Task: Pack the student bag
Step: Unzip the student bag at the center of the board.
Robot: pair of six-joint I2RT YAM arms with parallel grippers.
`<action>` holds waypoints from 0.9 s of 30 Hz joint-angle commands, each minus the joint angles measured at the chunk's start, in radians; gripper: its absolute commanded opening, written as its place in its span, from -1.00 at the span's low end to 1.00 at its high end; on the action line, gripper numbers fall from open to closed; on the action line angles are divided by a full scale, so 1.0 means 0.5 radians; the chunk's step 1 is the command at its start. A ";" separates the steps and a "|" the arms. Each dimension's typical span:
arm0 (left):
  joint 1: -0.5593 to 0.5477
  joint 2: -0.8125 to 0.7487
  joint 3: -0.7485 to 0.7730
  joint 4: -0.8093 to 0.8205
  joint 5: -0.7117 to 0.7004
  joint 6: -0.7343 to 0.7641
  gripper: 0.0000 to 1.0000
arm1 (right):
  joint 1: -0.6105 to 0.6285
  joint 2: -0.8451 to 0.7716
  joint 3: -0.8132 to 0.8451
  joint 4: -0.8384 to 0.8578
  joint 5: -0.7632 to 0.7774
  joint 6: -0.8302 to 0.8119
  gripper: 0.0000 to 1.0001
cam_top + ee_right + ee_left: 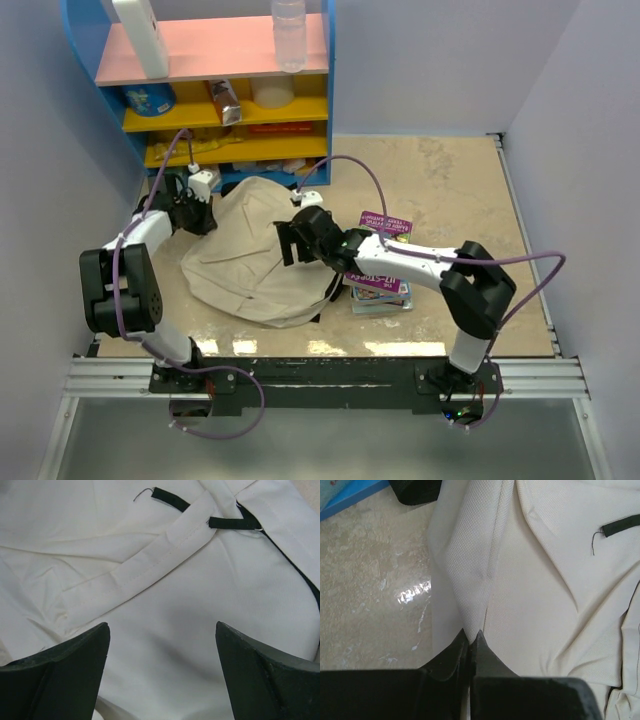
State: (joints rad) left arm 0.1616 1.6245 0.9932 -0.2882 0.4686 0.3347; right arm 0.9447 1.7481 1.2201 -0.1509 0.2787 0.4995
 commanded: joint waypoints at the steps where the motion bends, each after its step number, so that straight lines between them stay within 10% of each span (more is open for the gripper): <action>1: 0.027 -0.147 -0.099 -0.043 0.026 0.064 -1.00 | 0.007 0.075 0.198 0.062 0.090 -0.069 0.77; 12: 0.060 -0.580 -0.228 -0.371 0.100 0.101 -1.00 | 0.016 0.590 0.713 -0.140 0.320 -0.051 0.64; 19: 0.066 -0.617 -0.078 -0.488 0.072 0.101 -0.18 | 0.043 0.741 0.818 -0.272 0.458 0.004 0.39; 27: 0.070 -0.632 0.115 -0.586 0.124 0.101 0.11 | 0.043 0.701 0.689 -0.263 0.495 0.062 0.21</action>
State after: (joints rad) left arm 0.1864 1.3403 0.9764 -0.5495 0.4870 0.3817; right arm 0.9623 2.1407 1.5906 -0.2695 0.4747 0.5007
